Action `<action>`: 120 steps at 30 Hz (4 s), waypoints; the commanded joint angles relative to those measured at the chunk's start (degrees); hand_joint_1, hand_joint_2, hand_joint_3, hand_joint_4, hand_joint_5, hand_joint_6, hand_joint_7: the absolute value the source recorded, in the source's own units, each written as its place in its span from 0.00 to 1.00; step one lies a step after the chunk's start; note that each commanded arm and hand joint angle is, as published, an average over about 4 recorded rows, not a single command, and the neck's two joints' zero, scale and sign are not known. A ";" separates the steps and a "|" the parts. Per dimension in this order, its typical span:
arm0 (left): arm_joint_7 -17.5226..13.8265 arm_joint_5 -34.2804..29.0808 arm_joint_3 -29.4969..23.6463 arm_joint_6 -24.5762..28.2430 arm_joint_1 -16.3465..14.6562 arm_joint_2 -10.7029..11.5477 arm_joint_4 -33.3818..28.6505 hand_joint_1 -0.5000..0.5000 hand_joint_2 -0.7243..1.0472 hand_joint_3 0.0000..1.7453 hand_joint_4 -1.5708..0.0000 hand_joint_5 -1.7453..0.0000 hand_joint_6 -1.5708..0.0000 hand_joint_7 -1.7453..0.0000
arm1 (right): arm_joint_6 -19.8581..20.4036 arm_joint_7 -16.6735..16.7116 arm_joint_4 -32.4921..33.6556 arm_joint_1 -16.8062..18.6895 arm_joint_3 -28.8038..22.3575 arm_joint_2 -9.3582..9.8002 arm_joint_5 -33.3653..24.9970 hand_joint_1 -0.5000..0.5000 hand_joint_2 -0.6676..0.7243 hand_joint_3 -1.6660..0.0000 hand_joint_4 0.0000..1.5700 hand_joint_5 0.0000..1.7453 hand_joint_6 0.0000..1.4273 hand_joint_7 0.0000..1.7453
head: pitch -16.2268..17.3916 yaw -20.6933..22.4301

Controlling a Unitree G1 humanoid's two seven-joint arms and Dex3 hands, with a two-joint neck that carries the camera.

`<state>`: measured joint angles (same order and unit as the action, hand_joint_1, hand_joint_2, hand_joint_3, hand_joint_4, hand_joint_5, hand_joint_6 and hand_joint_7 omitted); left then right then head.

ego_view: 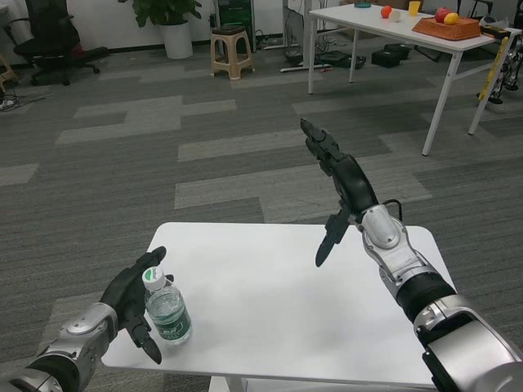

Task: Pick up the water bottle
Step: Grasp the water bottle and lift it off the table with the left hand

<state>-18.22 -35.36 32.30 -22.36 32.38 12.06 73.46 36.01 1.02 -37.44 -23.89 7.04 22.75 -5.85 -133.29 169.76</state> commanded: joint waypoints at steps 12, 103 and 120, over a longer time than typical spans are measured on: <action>0.68 -0.94 0.05 0.39 1.20 0.33 0.33 0.45 0.00 0.04 1.00 0.76 1.00 1.00 | 0.38 0.21 -0.53 0.03 -0.01 -0.03 -0.22 0.12 0.89 1.00 0.00 0.00 0.00 0.00 | 0.15 0.04; 12.46 5.34 -1.93 -4.36 9.15 0.51 -18.79 0.71 0.30 0.10 0.00 0.00 0.12 0.00 | 0.33 0.21 -3.08 -1.42 0.87 -0.61 -0.13 0.12 0.91 1.00 0.00 0.00 0.00 0.00 | 0.28 1.71; 20.77 8.11 -1.23 -3.04 14.91 -3.45 -17.21 0.71 0.30 0.10 0.00 0.00 0.12 0.00 | 0.38 0.21 -2.81 -1.42 2.41 -0.34 -0.17 0.12 0.91 1.00 0.00 0.00 0.00 0.00 | -0.44 2.60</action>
<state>1.83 -27.49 31.19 -25.28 45.03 8.87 56.17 36.04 1.03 -40.51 -24.12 9.16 22.01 -5.86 -133.66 172.30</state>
